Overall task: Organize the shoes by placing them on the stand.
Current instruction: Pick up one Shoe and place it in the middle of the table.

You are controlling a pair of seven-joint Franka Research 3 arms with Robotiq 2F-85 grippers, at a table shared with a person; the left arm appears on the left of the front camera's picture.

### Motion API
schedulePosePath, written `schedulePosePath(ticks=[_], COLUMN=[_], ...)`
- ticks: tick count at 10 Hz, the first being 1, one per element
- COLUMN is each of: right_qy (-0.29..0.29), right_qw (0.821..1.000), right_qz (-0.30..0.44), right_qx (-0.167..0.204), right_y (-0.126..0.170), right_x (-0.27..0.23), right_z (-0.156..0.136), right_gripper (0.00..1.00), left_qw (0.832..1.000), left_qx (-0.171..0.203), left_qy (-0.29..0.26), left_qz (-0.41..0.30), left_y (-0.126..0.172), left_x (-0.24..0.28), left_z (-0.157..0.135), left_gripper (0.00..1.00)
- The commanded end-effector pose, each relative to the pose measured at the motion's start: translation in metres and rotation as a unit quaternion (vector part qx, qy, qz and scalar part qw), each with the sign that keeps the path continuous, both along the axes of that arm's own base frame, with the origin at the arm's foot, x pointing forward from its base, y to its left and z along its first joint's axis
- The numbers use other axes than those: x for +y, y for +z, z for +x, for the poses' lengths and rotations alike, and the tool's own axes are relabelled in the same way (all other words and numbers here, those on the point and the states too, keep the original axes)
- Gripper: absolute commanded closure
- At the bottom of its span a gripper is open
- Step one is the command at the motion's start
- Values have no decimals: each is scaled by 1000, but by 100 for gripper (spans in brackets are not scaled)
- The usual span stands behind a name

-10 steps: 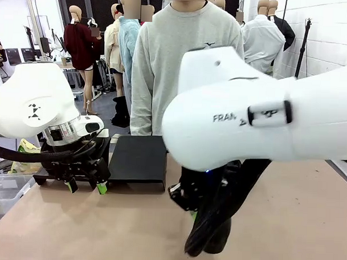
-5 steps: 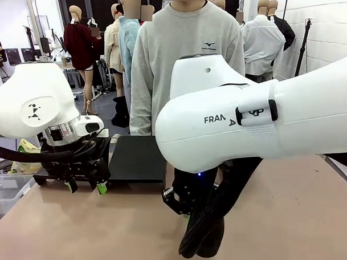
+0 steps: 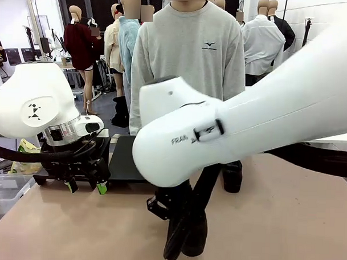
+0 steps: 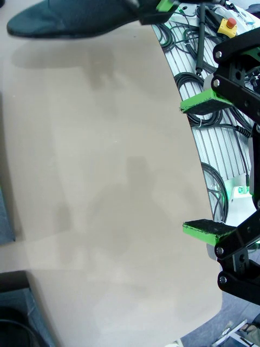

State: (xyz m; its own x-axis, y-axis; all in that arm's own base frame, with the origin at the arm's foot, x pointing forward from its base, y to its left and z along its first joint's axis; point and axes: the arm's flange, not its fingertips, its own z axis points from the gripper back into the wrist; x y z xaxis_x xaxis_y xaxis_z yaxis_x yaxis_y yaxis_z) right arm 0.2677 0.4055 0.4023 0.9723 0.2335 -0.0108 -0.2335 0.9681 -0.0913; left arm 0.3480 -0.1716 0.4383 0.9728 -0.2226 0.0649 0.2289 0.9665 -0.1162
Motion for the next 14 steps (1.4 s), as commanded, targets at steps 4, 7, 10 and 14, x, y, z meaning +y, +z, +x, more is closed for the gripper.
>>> schedulePosePath(ticks=[4,7,10,14], right_qy=[-72,-97,-89,-80], right_qw=[996,992,993,995], right_qz=[-12,-11,-14,-7], right_qx=[-58,-77,-71,-61], right_y=[-27,-41,-46,-44], right_x=[45,49,49,46], right_z=[-2,2,5,7], right_gripper=[100,100,70,5], left_qw=[1000,1000,1000,1000], left_qx=[0,0,0,0], left_qy=[-2,-2,-2,-2], left_qz=[2,2,2,2], left_y=[0,0,0,0], left_x=[3,3,3,3], left_z=[0,0,0,0], left_gripper=[0,0,0,0])
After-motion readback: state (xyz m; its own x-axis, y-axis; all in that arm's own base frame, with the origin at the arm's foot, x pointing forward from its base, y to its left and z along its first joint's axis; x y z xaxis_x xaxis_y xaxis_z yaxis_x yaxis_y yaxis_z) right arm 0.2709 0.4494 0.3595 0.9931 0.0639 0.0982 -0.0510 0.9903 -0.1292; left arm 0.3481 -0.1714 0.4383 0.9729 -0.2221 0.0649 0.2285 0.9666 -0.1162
